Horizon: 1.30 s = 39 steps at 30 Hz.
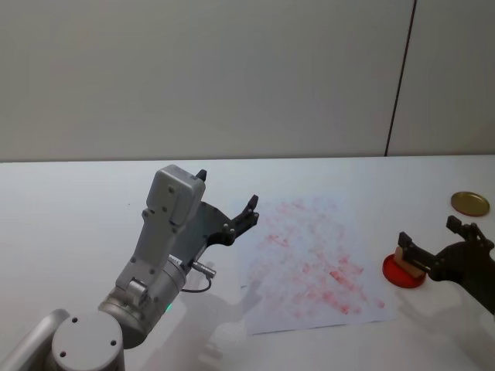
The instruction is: Use the one hand to pick up the stamp and affix it onto the A4 paper.
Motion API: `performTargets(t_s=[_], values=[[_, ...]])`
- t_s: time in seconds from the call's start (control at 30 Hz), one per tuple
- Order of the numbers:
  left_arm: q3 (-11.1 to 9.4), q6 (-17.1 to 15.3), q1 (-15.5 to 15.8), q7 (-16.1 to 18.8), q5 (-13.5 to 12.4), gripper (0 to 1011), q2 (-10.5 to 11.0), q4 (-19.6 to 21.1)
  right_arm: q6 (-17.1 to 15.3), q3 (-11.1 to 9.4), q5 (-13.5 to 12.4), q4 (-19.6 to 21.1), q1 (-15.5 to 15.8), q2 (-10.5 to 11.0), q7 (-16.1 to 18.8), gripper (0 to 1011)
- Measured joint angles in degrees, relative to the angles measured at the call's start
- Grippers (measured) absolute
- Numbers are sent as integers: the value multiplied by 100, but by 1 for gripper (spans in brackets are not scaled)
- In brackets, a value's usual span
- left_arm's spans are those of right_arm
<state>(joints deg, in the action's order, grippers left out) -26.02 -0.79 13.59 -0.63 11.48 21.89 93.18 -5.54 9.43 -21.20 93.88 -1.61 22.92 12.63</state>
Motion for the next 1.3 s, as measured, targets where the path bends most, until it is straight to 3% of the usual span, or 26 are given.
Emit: performTargets(t_s=[0.33, 0.9, 1.1, 1.3], values=[[0, 0, 0, 0, 0, 993, 0, 0, -44, -14, 19, -408, -194, 3, 290, 1001], [0, 0, 0, 0, 0, 993, 0, 0, -100, 117, 355, -993, -449, -106, 622, 1001], [0, 0, 0, 0, 0, 993, 0, 0, -101, 160, 455, -1136, -513, -143, 667, 903], [0, 0, 0, 0, 0, 993, 0, 0, -66, 189, 526, -1249, -559, -175, 668, 733]])
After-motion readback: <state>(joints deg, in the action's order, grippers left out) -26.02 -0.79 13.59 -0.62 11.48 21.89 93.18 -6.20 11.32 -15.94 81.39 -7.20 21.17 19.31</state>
